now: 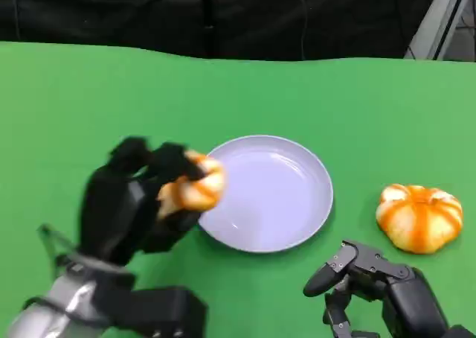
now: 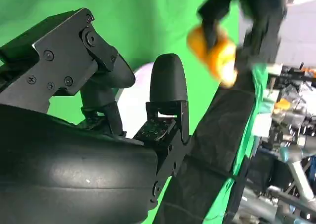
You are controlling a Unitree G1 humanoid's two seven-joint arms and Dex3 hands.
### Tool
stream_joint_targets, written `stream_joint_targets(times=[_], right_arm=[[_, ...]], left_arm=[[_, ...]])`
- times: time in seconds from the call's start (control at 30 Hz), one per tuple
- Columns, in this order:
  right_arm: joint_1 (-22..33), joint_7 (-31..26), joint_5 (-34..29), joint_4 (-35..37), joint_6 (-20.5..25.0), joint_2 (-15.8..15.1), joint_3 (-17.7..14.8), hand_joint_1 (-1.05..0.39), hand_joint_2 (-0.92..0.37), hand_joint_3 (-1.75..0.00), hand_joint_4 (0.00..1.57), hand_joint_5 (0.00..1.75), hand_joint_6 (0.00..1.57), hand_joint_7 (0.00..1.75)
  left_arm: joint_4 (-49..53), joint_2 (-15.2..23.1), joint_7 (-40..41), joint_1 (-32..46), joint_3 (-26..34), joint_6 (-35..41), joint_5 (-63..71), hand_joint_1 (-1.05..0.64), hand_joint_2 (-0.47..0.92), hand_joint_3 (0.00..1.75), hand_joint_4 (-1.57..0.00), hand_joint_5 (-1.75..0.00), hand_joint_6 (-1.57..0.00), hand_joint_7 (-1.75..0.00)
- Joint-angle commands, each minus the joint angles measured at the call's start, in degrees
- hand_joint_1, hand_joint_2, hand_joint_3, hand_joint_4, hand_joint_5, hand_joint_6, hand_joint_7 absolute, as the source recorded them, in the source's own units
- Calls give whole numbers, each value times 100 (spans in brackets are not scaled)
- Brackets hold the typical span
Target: Grasp the bread from the table and place it into the plate.
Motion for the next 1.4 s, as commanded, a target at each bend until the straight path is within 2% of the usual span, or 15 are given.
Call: stream_joint_targets(times=[0.03, 0.17, 0.33, 0.37, 0.4, 0.43, 0.47, 0.53, 0.6, 0.63, 0.73, 1.1, 1.13, 1.2, 1.4], right_arm=[[93, -73, -61, -33, -48, -33, -21, 4, -43, -126, 70, 165, 73, 133], [142, -56, -49, -139, 49, 1, 22, 4, -45, -126, 70, 165, 73, 133], [231, -67, -64, -220, 39, -9, 46, 6, -45, -125, 69, 165, 73, 133], [242, -77, -82, -232, 33, -8, 56, 6, -45, -126, 69, 165, 73, 133], [251, -84, -97, -242, 31, -7, 63, 6, -45, -126, 69, 165, 73, 133], [260, -88, -100, -249, 29, 0, 71, 6, -44, -126, 69, 164, 73, 133], [263, -90, -100, -252, 31, 7, 75, 5, -44, -126, 69, 164, 73, 133], [263, -89, -97, -255, 39, 16, 76, 5, -45, -126, 69, 164, 73, 133], [270, -84, -101, -274, 61, 18, 83, 5, -45, -125, 69, 164, 73, 133], [279, -81, -105, -293, 84, 20, 90, 4, -45, -125, 69, 164, 73, 133], [290, -80, -108, -322, 120, 21, 100, 4, -46, -125, 68, 165, 73, 133], [292, -85, -108, -339, 145, 16, 106, 4, -46, -124, 68, 165, 73, 133], [291, -68, -79, -336, 144, 6, 89, 4, -46, -124, 68, 165, 73, 133], [289, -47, -36, -328, 138, -8, 65, 5, -46, -124, 69, 165, 72, 133], [308, -38, -45, -342, 124, -28, 47, 5, -46, -125, 69, 164, 73, 133]], left_arm=[[336, -202, -123, -483, -263, 103, 67, -22, 34, 146, -94, -175, -71, -175], [890, -464, -384, -1031, -477, 229, 9, -18, 37, 130, -91, -175, -70, -175], [1474, -662, -565, -1488, -693, 409, 25, -22, 34, 131, -88, -175, -72, -164], [1443, -680, -861, -1528, -708, 588, -27, -23, 35, 128, -86, -175, -74, -155], [1406, -690, -1088, -1549, -718, 724, -72, -25, 48, 105, -79, -164, -75, -128], [1316, -707, -1457, -1568, -723, 961, -128, -26, 54, 94, -77, -160, -76, -117], [1193, -712, -1855, -1582, -743, 1233, -153, -27, 62, 76, -70, -140, -73, -93], [935, -685, -2436, -1587, -818, 1681, -111, -32, 83, 35, -52, -86, -66, -39], [655, -623, -2850, -1529, -917, 2034, -5, -36, 90, 22, -40, -66, -60, -20], [513, -588, -3035, -1484, -971, 2205, 57, -47, 91, 23, -17, -52, -41, -9], [246, -537, -3295, -1400, -1052, 2487, 111, -56, 92, 24, -2, -43, -28, -1], [60, -487, -3384, -1356, -1136, 2667, 55, -57, 92, 24, 0, -42, -27, 0], [-70, -321, -3818, -1272, -1209, 2805, 106, -62, 92, 27, 0, -35, -23, 0], [-340, -75, -4460, -1117, -1270, 3001, 100, -80, 92, 41, 0, -7, -10, 0], [-1041, 162, -4789, -734, -1073, 3100, -106, -91, 92, 50, 0, 0, -2, 0]])
